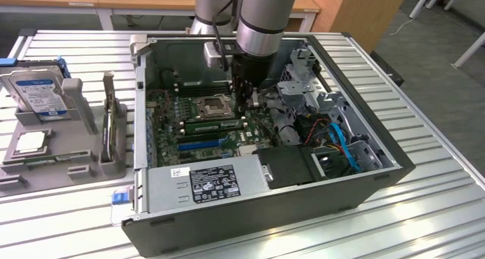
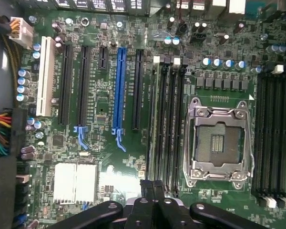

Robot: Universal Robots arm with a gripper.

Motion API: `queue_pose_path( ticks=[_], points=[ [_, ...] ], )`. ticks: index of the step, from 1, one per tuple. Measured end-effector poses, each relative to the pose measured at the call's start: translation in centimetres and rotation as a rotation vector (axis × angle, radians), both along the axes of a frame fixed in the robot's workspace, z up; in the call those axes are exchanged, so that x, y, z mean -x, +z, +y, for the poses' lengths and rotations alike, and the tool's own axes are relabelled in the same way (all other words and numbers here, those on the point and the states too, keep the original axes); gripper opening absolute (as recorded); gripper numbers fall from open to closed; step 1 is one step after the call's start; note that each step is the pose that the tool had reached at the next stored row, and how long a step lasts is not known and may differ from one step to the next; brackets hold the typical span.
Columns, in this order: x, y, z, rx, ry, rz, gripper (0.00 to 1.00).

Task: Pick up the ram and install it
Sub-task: 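Press down the ram until it locks into place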

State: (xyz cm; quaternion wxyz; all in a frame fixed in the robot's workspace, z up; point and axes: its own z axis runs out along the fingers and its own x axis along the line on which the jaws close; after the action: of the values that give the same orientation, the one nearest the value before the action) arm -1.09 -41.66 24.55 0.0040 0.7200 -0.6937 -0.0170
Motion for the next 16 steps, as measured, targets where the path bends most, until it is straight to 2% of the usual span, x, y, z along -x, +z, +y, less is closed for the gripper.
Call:
queue_pose_path(
  ticks=[3,9,16],
  points=[
    [0.0,-0.55,0.0,0.0003,0.0,-0.0001,0.11],
    [0.0,-0.67,0.0,0.0003,0.0,-0.0001,0.11],
    [0.0,-1.84,0.0,0.0022,0.0,-0.0001,0.11]
  ],
)
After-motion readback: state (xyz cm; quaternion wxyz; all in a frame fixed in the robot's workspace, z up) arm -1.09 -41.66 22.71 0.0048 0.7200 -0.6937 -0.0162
